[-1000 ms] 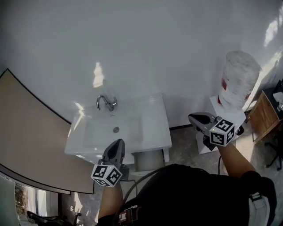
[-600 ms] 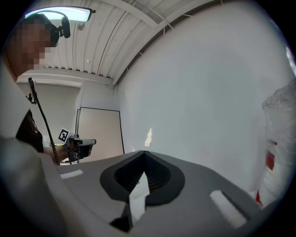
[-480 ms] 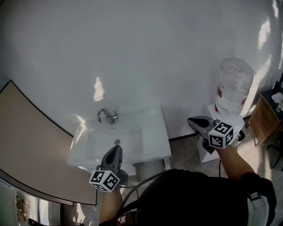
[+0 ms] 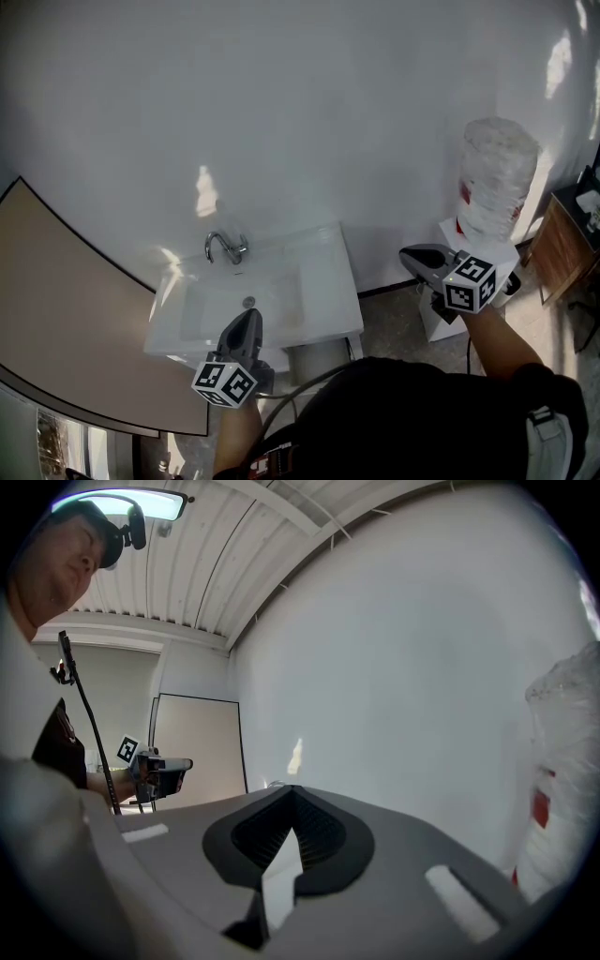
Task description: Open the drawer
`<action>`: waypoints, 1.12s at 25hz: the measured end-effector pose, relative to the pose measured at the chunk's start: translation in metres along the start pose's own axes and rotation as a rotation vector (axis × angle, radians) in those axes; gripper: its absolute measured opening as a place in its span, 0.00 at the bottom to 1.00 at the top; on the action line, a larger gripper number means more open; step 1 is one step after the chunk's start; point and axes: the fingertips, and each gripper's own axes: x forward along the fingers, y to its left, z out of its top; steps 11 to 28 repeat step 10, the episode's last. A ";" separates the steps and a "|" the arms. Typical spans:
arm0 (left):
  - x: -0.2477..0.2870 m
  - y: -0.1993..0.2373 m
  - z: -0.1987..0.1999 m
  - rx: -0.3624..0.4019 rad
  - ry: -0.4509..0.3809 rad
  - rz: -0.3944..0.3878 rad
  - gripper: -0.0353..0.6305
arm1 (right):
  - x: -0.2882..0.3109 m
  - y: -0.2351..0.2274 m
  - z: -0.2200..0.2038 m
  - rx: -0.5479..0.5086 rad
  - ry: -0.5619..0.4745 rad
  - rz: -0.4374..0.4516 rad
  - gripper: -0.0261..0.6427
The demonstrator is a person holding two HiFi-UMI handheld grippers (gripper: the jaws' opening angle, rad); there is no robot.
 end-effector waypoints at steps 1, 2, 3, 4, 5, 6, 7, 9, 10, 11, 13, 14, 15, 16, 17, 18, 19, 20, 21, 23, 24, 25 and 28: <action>0.001 0.000 0.000 -0.001 0.002 -0.001 0.05 | 0.001 0.000 0.000 -0.001 0.002 0.001 0.03; 0.002 0.000 0.000 -0.001 0.003 -0.002 0.05 | 0.001 -0.001 0.000 -0.001 0.003 0.002 0.03; 0.003 0.000 0.000 -0.001 0.005 -0.003 0.05 | 0.001 -0.001 0.000 -0.001 0.004 0.003 0.03; 0.004 0.000 0.000 -0.001 0.006 -0.004 0.05 | 0.001 -0.002 0.000 -0.002 0.004 0.004 0.03; 0.005 0.000 0.000 0.000 0.007 -0.005 0.05 | 0.002 -0.002 0.000 -0.003 0.004 0.005 0.03; 0.006 -0.001 0.001 0.001 0.008 -0.006 0.05 | 0.002 -0.003 0.000 -0.005 0.005 0.006 0.03; 0.007 -0.001 0.001 0.002 0.008 -0.008 0.05 | 0.002 -0.003 0.000 -0.006 0.005 0.007 0.03; 0.008 -0.002 0.000 0.002 0.009 -0.011 0.05 | 0.003 -0.004 0.000 -0.007 0.006 0.007 0.03; 0.009 -0.002 0.000 0.002 0.009 -0.013 0.05 | 0.003 -0.004 0.000 -0.008 0.006 0.008 0.03; 0.009 -0.002 0.000 0.002 0.009 -0.013 0.05 | 0.003 -0.004 0.000 -0.008 0.006 0.008 0.03; 0.009 -0.002 0.000 0.002 0.009 -0.013 0.05 | 0.003 -0.004 0.000 -0.008 0.006 0.008 0.03; 0.009 -0.002 0.000 0.002 0.009 -0.013 0.05 | 0.003 -0.004 0.000 -0.008 0.006 0.008 0.03; 0.009 -0.002 0.000 0.002 0.009 -0.013 0.05 | 0.003 -0.004 0.000 -0.008 0.006 0.008 0.03; 0.009 -0.002 0.000 0.002 0.009 -0.013 0.05 | 0.003 -0.004 0.000 -0.008 0.006 0.008 0.03; 0.009 -0.002 0.000 0.002 0.009 -0.013 0.05 | 0.003 -0.004 0.000 -0.008 0.006 0.008 0.03; 0.009 -0.002 0.000 0.002 0.009 -0.013 0.05 | 0.003 -0.004 0.000 -0.008 0.006 0.008 0.03; 0.009 -0.002 0.000 0.002 0.009 -0.013 0.05 | 0.003 -0.004 0.000 -0.008 0.006 0.008 0.03; 0.009 -0.002 0.000 0.002 0.009 -0.013 0.05 | 0.003 -0.004 0.000 -0.008 0.006 0.008 0.03; 0.009 -0.002 0.000 0.002 0.009 -0.013 0.05 | 0.003 -0.004 0.000 -0.008 0.006 0.008 0.03; 0.009 -0.002 0.000 0.002 0.009 -0.013 0.05 | 0.003 -0.004 0.000 -0.008 0.006 0.008 0.03; 0.009 -0.002 0.000 0.002 0.009 -0.013 0.05 | 0.003 -0.004 0.000 -0.008 0.006 0.008 0.03; 0.009 -0.002 0.000 0.002 0.009 -0.013 0.05 | 0.003 -0.004 0.000 -0.008 0.006 0.008 0.03; 0.009 -0.002 0.000 0.002 0.009 -0.013 0.05 | 0.003 -0.004 0.000 -0.008 0.006 0.008 0.03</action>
